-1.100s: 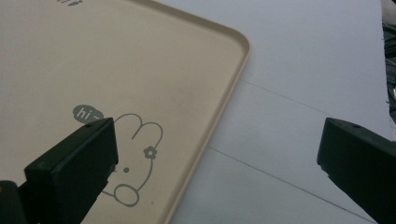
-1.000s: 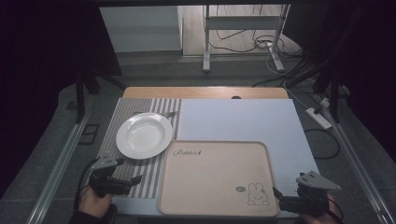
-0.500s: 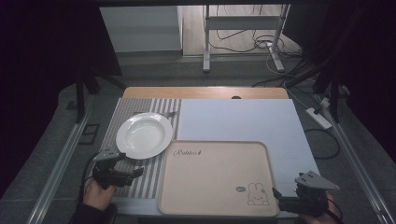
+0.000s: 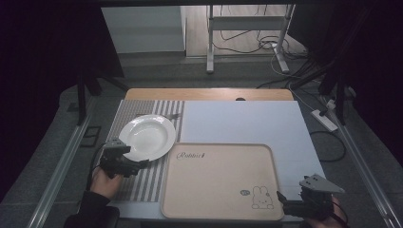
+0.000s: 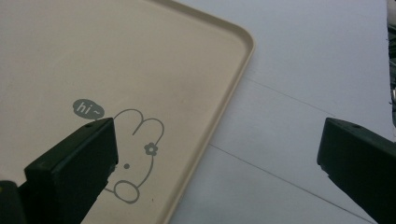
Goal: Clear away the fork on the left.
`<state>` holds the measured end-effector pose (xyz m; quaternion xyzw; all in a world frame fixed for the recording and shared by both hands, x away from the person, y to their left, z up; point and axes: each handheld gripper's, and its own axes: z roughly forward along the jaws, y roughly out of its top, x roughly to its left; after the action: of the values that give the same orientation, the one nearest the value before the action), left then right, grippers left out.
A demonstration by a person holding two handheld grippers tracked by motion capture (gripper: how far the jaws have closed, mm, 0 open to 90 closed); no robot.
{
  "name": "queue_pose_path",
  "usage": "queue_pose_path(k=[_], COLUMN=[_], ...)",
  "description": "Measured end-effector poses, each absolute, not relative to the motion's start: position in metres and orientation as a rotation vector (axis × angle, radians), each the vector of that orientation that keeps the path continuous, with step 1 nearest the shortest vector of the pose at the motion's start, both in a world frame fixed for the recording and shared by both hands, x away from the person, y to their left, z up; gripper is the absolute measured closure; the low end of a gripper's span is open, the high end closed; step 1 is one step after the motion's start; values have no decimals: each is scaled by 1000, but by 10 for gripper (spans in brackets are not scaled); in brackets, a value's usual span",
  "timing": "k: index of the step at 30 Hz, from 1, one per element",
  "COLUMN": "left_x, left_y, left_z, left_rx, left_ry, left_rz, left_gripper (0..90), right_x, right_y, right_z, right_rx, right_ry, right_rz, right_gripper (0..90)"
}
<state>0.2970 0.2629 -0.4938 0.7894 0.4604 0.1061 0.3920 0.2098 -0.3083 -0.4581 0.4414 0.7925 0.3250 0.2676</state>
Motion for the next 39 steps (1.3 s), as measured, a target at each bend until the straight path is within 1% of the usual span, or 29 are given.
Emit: queue_pose_path(k=[17, 39], left_x=[348, 401], left_y=[266, 274], left_z=[-494, -504], left_rx=[2035, 2069], left_ry=[1198, 1238], left_rz=[280, 304], left_gripper=[0, 0], right_x=[210, 211], right_y=[-308, -308], right_z=[-458, -459], right_rx=[1188, 1186], right_ry=[2146, 2157], right_rz=[874, 870], right_gripper=[0, 0])
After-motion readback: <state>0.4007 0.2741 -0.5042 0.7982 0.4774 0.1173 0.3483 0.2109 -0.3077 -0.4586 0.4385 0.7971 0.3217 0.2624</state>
